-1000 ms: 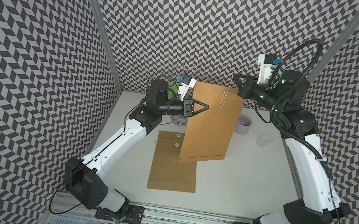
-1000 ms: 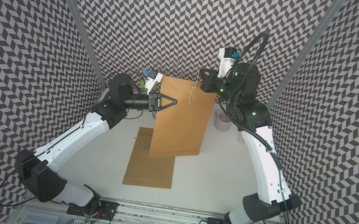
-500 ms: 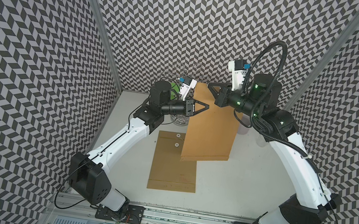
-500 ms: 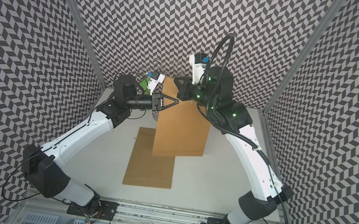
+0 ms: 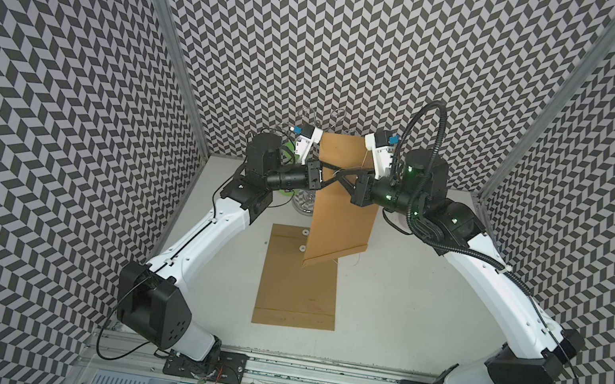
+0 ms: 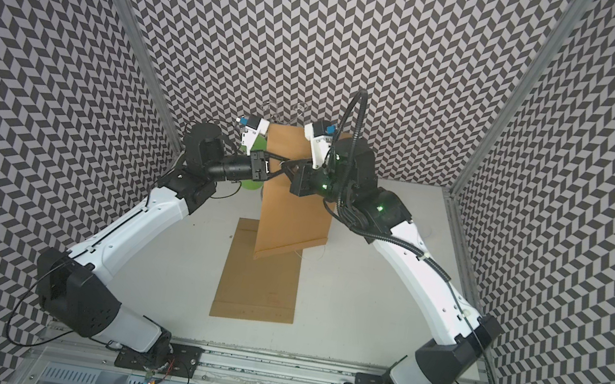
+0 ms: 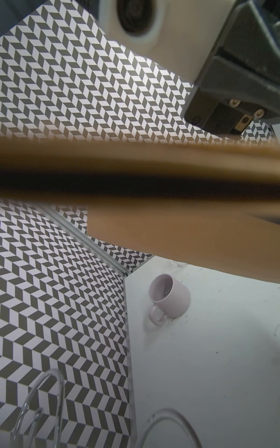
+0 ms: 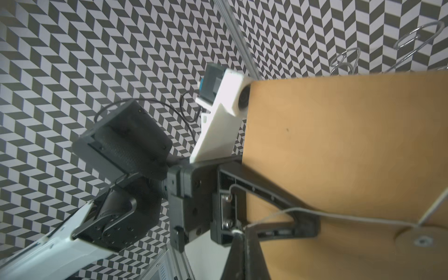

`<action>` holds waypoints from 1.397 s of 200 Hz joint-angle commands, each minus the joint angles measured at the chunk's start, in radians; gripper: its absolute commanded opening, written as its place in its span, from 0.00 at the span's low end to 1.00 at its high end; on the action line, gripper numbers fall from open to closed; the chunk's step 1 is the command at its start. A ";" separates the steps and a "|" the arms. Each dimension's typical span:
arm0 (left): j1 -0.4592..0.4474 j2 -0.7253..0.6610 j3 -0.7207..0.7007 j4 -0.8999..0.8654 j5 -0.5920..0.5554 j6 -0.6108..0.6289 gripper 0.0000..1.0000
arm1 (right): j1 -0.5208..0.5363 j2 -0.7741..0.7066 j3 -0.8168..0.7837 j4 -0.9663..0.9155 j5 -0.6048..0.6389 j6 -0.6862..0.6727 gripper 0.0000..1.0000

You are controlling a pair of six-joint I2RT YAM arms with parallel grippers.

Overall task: Close the mouth of the file bag
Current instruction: Close the file bag.

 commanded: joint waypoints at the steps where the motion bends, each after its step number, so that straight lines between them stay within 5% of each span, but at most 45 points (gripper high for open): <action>1: 0.017 0.005 0.046 0.048 0.002 -0.006 0.00 | 0.005 -0.076 -0.037 0.083 -0.030 0.022 0.00; 81: 0.037 -0.007 0.049 0.050 0.005 0.005 0.00 | 0.004 -0.164 -0.215 0.162 -0.038 0.020 0.00; 279: 0.044 -0.018 0.047 0.126 0.052 -0.040 0.00 | -0.027 -0.123 -0.349 0.236 -0.166 0.089 0.00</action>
